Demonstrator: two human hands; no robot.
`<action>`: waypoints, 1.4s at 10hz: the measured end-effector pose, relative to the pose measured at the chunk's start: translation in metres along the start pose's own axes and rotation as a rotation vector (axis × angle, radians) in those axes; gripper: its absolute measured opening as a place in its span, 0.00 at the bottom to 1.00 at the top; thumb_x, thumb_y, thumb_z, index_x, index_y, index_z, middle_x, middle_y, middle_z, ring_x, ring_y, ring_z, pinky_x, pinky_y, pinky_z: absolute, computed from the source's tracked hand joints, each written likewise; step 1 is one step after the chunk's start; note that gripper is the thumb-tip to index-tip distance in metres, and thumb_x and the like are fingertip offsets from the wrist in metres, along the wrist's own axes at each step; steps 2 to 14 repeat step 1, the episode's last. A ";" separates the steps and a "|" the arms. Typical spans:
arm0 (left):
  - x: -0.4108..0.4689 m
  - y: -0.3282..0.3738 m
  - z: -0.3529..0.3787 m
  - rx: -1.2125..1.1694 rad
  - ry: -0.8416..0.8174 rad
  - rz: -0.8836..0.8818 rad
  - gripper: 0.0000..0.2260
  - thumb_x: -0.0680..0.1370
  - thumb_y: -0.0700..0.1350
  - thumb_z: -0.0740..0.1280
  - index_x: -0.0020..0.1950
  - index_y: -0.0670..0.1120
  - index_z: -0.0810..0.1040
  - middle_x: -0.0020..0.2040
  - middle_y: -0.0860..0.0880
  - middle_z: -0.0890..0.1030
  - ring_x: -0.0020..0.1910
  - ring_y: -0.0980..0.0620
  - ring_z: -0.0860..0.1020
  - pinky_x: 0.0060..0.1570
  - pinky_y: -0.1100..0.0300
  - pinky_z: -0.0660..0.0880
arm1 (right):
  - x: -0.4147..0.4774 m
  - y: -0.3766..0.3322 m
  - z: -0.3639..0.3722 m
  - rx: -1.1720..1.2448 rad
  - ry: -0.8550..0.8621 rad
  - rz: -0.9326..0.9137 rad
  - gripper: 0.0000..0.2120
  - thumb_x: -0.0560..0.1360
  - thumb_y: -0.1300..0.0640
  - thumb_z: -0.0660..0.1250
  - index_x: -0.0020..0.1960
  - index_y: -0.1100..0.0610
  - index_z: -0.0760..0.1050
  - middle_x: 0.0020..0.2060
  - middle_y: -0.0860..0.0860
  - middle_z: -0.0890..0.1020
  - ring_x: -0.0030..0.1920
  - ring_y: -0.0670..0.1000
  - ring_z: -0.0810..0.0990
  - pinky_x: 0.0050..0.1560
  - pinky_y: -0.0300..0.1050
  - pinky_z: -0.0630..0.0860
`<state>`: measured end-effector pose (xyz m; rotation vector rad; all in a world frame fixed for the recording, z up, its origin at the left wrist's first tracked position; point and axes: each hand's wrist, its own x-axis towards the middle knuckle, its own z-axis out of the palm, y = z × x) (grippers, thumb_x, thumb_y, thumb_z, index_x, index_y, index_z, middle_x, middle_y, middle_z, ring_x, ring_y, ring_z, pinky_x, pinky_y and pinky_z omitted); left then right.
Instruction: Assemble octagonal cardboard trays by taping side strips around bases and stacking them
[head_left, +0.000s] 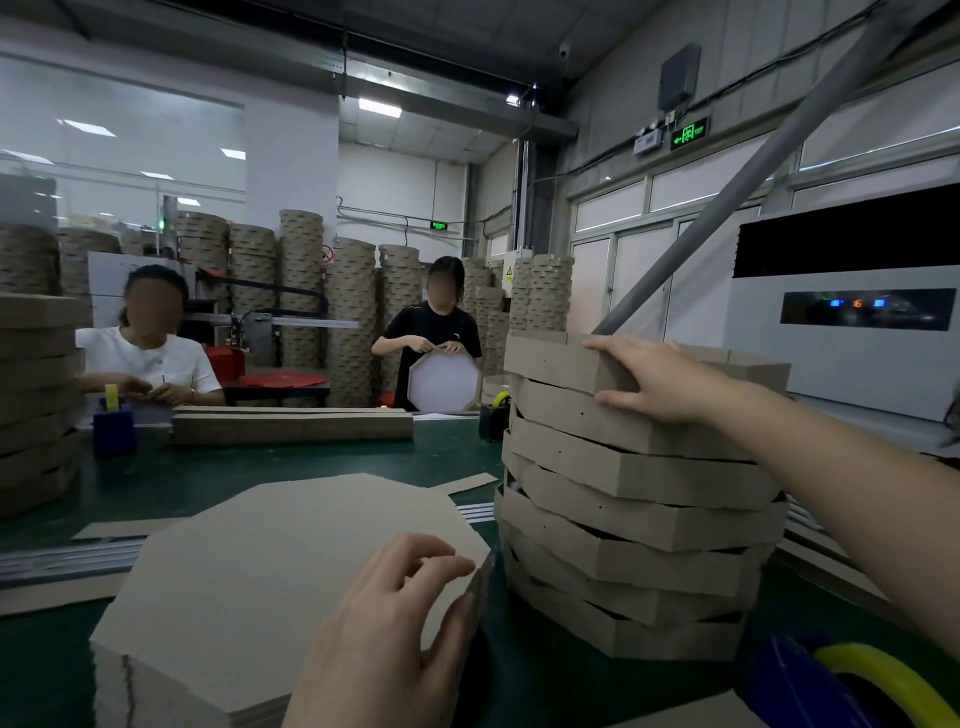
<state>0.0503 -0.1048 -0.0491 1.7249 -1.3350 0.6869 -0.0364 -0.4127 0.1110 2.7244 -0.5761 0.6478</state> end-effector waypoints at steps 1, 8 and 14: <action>-0.002 0.004 -0.001 -0.049 0.009 -0.004 0.07 0.71 0.49 0.67 0.47 0.52 0.83 0.47 0.57 0.79 0.43 0.56 0.80 0.34 0.56 0.79 | -0.015 -0.012 -0.026 0.165 0.311 0.011 0.31 0.76 0.41 0.65 0.75 0.47 0.61 0.65 0.54 0.68 0.68 0.55 0.65 0.69 0.53 0.61; -0.002 0.004 -0.001 -0.049 0.009 -0.004 0.07 0.71 0.49 0.67 0.47 0.52 0.83 0.47 0.57 0.79 0.43 0.56 0.80 0.34 0.56 0.79 | -0.015 -0.012 -0.026 0.165 0.311 0.011 0.31 0.76 0.41 0.65 0.75 0.47 0.61 0.65 0.54 0.68 0.68 0.55 0.65 0.69 0.53 0.61; -0.002 0.004 -0.001 -0.049 0.009 -0.004 0.07 0.71 0.49 0.67 0.47 0.52 0.83 0.47 0.57 0.79 0.43 0.56 0.80 0.34 0.56 0.79 | -0.015 -0.012 -0.026 0.165 0.311 0.011 0.31 0.76 0.41 0.65 0.75 0.47 0.61 0.65 0.54 0.68 0.68 0.55 0.65 0.69 0.53 0.61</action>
